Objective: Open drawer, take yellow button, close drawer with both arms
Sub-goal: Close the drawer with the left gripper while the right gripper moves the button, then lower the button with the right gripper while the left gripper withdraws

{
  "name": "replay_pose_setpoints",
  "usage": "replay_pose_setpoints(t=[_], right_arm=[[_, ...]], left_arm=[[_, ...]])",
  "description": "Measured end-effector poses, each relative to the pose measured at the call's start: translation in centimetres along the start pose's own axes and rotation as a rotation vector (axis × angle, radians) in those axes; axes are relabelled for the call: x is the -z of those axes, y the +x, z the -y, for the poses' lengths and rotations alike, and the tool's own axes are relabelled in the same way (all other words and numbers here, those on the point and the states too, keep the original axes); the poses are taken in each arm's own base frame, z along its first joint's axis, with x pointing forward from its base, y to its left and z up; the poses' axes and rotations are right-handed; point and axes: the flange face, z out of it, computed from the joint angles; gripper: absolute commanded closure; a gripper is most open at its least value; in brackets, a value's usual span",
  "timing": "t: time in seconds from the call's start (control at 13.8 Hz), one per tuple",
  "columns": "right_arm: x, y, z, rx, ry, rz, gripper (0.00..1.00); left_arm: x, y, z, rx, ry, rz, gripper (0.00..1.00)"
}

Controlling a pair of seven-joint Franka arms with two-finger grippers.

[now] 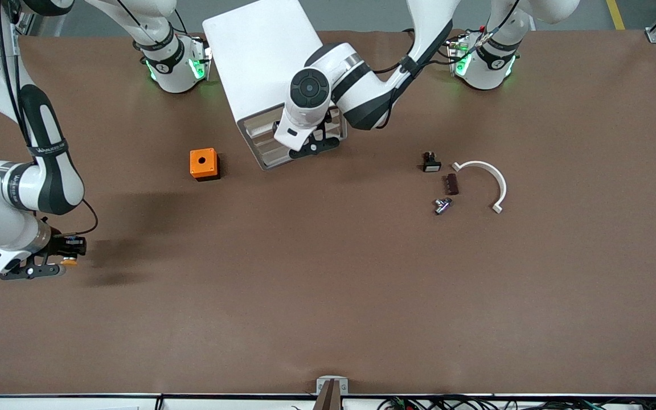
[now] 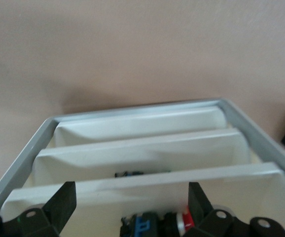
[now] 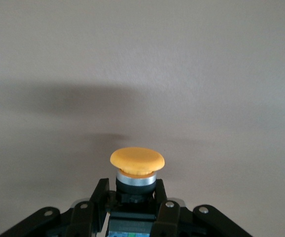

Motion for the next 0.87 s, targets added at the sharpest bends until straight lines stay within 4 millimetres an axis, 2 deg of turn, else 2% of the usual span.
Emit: replay_pose_setpoints(t=[0.14, 0.36, 0.65, 0.72, 0.87], right_arm=[[-1.5, -0.8, 0.0, 0.002, 0.009, 0.017, 0.81], [-3.0, -1.5, 0.3, -0.004, 0.017, 0.031, 0.77], [-4.0, -1.9, 0.4, -0.015, 0.019, 0.023, 0.71], [-4.5, -2.0, 0.2, -0.019, 0.016, 0.008, 0.7], [-5.7, -2.4, -0.2, -0.027, 0.017, -0.003, 0.65]], left_arm=[[-0.4, -1.0, -0.1, 0.001, 0.025, 0.006, 0.0], [-0.1, -0.8, 0.2, 0.006, 0.051, 0.018, 0.0], [0.2, -0.1, 0.7, 0.018, 0.072, 0.027, 0.0], [0.7, 1.1, 1.0, 0.036, 0.066, 0.022, 0.0], [3.3, 5.6, 2.5, 0.103, 0.026, 0.011, 0.0]])
